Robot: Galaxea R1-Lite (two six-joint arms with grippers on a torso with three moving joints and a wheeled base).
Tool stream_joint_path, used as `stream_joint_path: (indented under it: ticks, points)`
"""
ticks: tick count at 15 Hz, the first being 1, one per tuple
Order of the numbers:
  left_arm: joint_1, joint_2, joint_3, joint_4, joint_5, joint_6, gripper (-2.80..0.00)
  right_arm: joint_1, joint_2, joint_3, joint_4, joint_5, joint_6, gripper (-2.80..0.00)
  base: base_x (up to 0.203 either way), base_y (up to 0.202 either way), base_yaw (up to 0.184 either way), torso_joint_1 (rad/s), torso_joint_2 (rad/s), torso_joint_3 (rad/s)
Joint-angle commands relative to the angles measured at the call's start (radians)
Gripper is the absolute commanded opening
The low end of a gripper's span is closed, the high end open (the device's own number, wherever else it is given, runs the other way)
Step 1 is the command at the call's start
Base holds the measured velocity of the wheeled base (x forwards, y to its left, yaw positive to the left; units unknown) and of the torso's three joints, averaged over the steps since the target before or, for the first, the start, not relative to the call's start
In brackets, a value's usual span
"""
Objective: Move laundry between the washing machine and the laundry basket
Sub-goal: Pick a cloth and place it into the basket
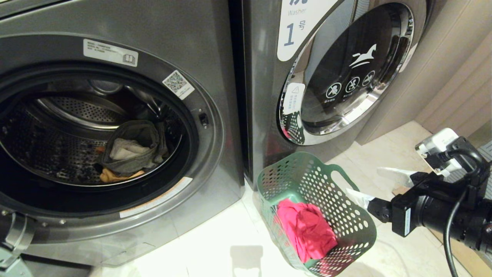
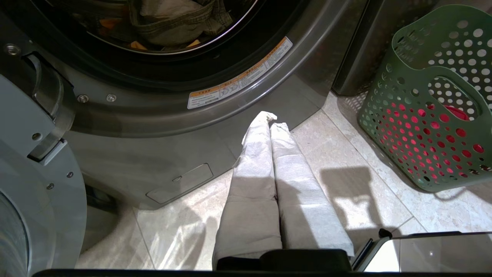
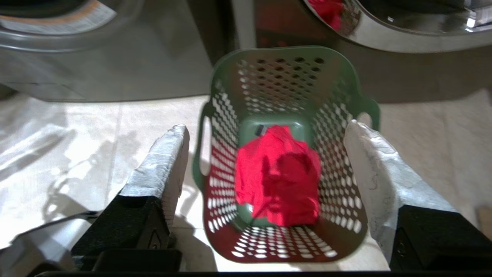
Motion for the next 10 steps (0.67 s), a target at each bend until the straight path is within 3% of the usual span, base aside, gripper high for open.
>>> stream_joint_path:
  ticks: [1, 4, 10]
  points:
    - [0.000, -0.002, 0.000, 0.000, 0.000, 0.000, -2.80, 0.004, -0.035, 0.026, -0.004, -0.047, -0.007, 0.00, 0.000, 0.000, 0.000, 0.000, 0.00, 0.000]
    - [0.000, -0.002, 0.000, 0.000, 0.000, 0.001, -2.80, 0.008, -0.057, 0.053, -0.008, -0.151, -0.033, 0.00, 0.000, 0.000, 0.000, 0.000, 0.00, 0.000]
    - [0.000, -0.002, 0.000, 0.000, 0.000, 0.001, -2.80, 0.006, -0.119, 0.091, -0.001, -0.175, -0.028, 0.00, 0.000, 0.000, 0.000, 0.000, 0.00, 0.000]
